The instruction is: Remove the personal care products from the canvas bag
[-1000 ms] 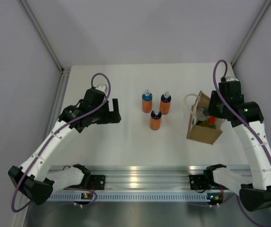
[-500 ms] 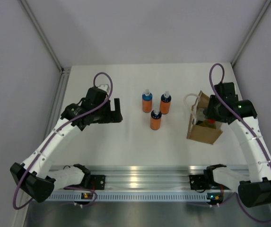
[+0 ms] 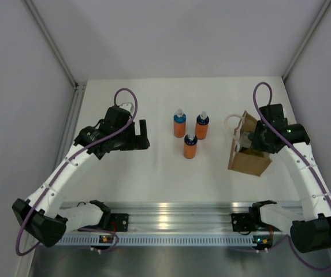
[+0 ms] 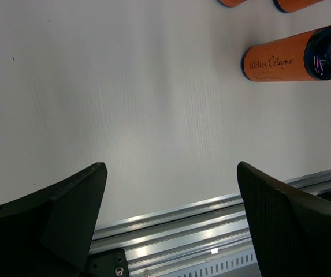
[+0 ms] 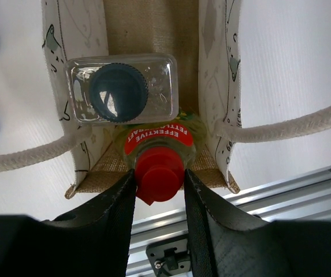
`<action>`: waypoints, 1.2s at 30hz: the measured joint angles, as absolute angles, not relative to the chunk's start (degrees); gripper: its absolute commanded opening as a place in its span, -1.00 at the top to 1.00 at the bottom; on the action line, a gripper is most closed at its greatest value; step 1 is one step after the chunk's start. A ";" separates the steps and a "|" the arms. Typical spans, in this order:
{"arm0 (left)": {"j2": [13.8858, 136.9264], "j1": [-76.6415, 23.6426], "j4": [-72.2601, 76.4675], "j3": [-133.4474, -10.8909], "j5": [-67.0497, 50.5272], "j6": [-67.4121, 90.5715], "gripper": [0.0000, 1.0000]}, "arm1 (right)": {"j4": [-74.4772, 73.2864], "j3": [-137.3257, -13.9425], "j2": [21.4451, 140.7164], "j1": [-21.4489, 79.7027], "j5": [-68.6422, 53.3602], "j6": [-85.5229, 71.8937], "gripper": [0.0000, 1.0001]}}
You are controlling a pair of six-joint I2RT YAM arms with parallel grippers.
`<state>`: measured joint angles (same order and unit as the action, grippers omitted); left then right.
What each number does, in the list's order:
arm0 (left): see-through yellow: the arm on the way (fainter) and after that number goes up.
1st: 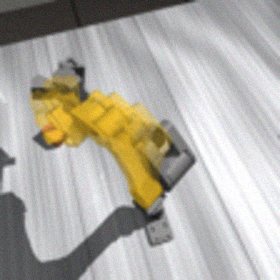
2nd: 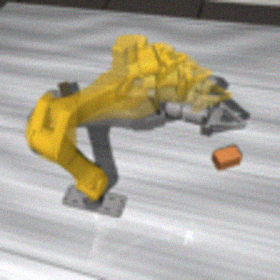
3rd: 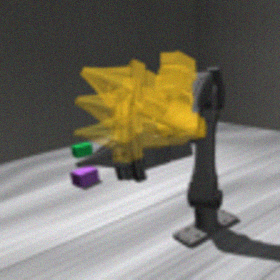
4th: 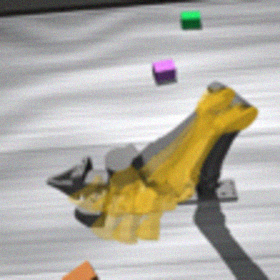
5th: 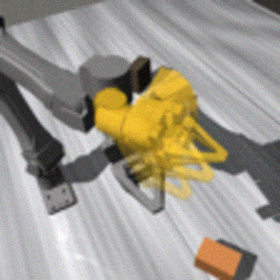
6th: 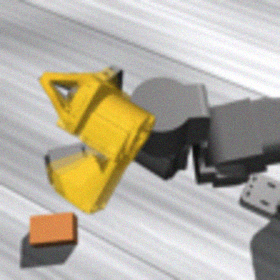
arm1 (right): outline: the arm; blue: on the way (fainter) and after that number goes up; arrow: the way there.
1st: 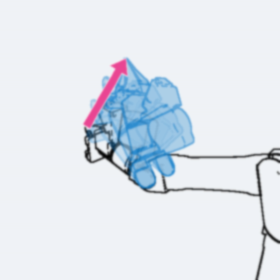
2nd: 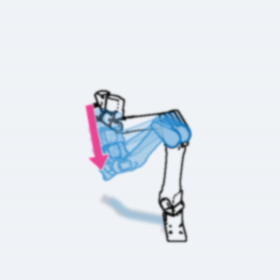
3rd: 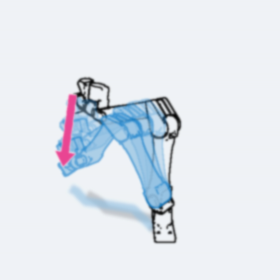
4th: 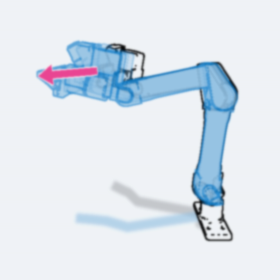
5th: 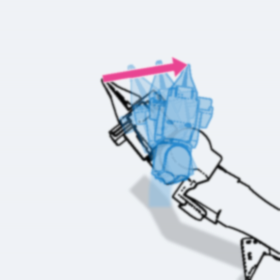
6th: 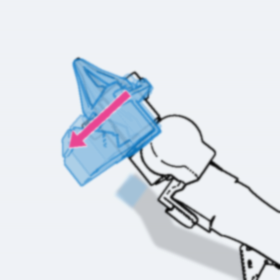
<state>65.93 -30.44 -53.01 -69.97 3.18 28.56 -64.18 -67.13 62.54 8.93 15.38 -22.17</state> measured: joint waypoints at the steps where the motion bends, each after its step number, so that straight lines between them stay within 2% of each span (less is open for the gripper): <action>1: 65.93 -30.44 -53.01 -69.97 3.18 28.56 -0.97 | -64.16 -67.13 62.54 8.91 15.38 -22.17 0.26; 16: 66.92 -30.44 -53.01 -70.00 2.81 28.56 -0.97 | -63.86 -67.13 63.29 8.82 15.42 -22.06 0.20; 25: 67.11 -30.44 -53.01 -70.08 2.55 28.58 -0.97 | -63.40 -67.20 63.46 8.82 15.44 -21.41 0.26; 31: 67.61 -30.44 -52.99 -70.08 2.52 28.58 -0.97 | -63.29 -67.31 63.46 8.82 15.44 -20.91 0.45; 32: 67.68 -30.44 -52.99 -70.08 2.52 28.58 -0.97 | -63.31 -67.35 63.46 8.82 15.42 -20.78 0.58; 36: 67.79 -30.44 -52.99 -70.11 2.37 28.58 -0.97 | -63.35 -67.48 63.53 8.82 15.35 -20.56 0.89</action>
<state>67.79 -30.44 -52.99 -70.11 2.37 28.58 -63.35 -67.48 63.53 8.82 15.35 -20.56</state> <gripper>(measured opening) 0.985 0.331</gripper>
